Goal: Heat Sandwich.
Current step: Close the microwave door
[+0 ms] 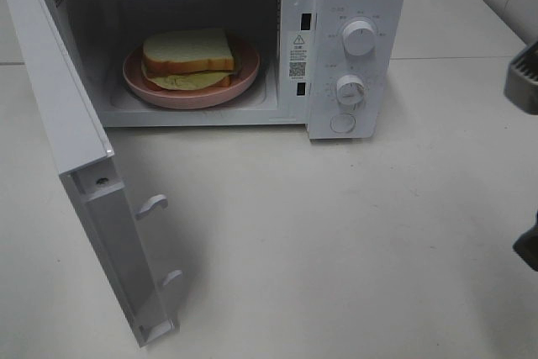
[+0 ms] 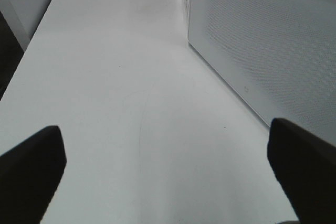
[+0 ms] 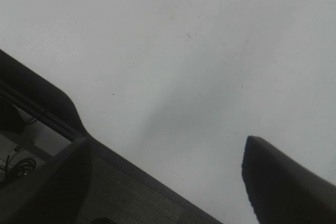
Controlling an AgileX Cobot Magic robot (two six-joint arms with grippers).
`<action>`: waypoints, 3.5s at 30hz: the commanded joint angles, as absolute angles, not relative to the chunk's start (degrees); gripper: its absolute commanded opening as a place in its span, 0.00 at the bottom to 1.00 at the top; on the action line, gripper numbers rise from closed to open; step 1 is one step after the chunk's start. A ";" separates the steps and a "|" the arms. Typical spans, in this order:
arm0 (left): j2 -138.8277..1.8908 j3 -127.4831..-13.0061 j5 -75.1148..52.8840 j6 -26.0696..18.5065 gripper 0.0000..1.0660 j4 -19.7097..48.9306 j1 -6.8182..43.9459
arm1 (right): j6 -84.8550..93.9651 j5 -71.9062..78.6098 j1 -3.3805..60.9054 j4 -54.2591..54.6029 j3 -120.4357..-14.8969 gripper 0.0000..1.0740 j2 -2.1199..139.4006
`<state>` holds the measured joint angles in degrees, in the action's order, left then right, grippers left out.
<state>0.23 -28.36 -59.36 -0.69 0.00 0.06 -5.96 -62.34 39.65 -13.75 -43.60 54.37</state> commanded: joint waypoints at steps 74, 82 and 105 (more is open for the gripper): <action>1.60 -28.19 -58.84 -0.63 0.99 0.00 0.00 | -3.55 -59.42 0.00 -6.07 -28.93 0.71 -1.72; 1.60 -28.19 -58.84 -0.63 0.99 0.00 0.00 | -3.55 -59.42 0.00 -6.07 -28.93 0.71 -1.72; 1.60 -28.19 -58.84 -0.63 0.99 0.00 0.00 | -3.61 -59.42 0.00 -6.07 -28.93 0.71 -1.72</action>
<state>0.23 -28.36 -59.36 -0.69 0.00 0.06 -4.41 -59.70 0.40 -6.13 -29.22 -0.23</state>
